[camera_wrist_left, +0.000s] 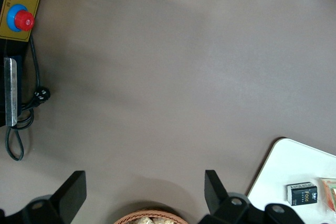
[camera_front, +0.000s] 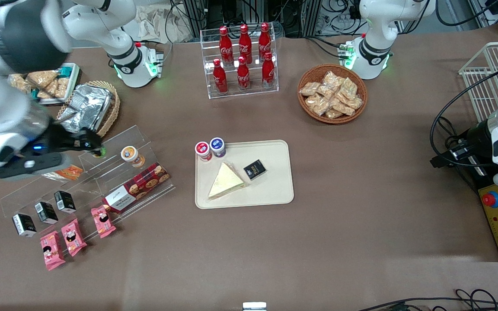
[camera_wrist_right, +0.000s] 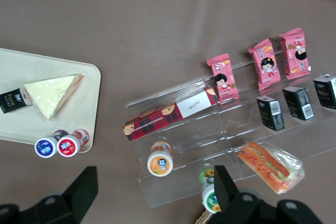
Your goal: Place sandwich on tray
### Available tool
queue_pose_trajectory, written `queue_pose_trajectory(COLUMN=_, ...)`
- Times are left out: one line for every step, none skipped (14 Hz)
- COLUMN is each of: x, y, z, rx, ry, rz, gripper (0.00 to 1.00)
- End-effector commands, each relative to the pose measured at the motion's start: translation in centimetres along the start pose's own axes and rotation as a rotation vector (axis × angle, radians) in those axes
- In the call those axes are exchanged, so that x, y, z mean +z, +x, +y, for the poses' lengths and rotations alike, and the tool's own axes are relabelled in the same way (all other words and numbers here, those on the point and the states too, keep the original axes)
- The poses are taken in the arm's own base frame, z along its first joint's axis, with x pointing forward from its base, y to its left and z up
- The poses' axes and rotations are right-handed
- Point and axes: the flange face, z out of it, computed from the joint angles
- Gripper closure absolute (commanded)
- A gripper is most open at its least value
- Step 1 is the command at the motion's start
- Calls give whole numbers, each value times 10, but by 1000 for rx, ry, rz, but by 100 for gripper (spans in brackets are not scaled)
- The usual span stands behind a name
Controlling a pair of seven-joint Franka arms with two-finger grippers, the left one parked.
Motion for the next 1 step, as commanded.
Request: queue_pose_trajectory(x=-2, y=-9, z=37, rx=-32, ry=39, rz=-2, gripper=2)
